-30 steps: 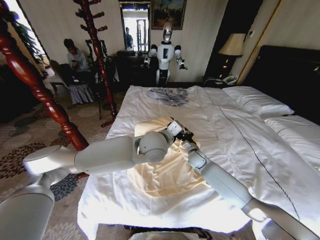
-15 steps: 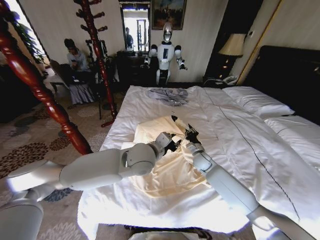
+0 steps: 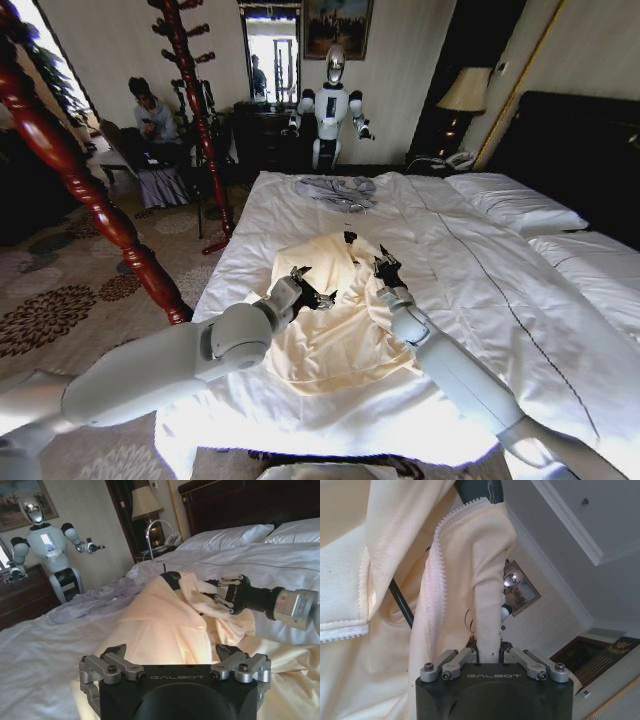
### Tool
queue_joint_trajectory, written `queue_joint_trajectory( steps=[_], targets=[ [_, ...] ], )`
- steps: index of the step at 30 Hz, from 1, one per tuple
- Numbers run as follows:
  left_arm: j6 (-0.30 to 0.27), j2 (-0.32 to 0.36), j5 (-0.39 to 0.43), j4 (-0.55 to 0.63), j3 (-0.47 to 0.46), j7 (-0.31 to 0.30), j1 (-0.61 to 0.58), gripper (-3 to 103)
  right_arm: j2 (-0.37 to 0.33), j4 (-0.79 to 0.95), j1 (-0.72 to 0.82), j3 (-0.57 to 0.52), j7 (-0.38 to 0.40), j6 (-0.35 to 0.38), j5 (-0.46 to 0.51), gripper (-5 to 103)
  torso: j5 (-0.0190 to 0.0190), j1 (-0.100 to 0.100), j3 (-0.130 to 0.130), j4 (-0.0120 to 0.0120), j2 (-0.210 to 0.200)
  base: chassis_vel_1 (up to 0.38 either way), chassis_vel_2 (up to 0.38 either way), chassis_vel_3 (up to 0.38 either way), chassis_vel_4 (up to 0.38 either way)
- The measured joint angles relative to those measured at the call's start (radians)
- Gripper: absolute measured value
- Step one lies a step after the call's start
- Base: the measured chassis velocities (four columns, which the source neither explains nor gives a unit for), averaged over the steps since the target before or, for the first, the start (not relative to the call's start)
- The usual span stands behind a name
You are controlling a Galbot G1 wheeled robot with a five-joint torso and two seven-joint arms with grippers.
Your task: Pick up the clothes from the bed and hang them on the clothes hanger.
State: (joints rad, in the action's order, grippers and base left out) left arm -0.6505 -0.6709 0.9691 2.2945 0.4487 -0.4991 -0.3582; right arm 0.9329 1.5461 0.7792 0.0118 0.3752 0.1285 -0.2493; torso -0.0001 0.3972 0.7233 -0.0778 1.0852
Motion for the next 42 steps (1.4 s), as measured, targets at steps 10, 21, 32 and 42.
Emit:
queue_joint_trajectory(
  steps=[10,21,32,42],
  targets=[
    [0.182,0.193,-0.096,-0.001,-0.144,0.300,-0.143,100,0.003,0.017,0.027,-0.020,-0.002,-0.034,-0.049,18,0.0001,0.000,0.000,0.0002,0.000,0.000,0.000,0.000,0.000],
    [0.348,0.235,-0.066,-0.154,-0.270,0.518,-0.154,100,-0.007,0.031,0.011,-0.023,-0.002,-0.066,-0.087,18,0.0000,0.000,0.000,-0.0001,0.000,0.000,0.000,0.000,0.000],
    [0.475,0.258,-0.066,-0.301,-0.225,0.724,-0.137,100,-0.019,0.043,0.021,-0.038,-0.009,-0.161,-0.120,18,0.0002,0.000,0.000,-0.0002,0.000,0.000,0.000,0.000,0.000],
    [0.456,0.196,-0.025,-0.340,-0.166,0.721,-0.093,100,-0.030,0.064,0.018,-0.038,-0.029,-0.199,-0.152,18,0.0003,0.000,0.000,-0.0002,0.000,0.000,0.000,0.000,0.000]
  ],
)
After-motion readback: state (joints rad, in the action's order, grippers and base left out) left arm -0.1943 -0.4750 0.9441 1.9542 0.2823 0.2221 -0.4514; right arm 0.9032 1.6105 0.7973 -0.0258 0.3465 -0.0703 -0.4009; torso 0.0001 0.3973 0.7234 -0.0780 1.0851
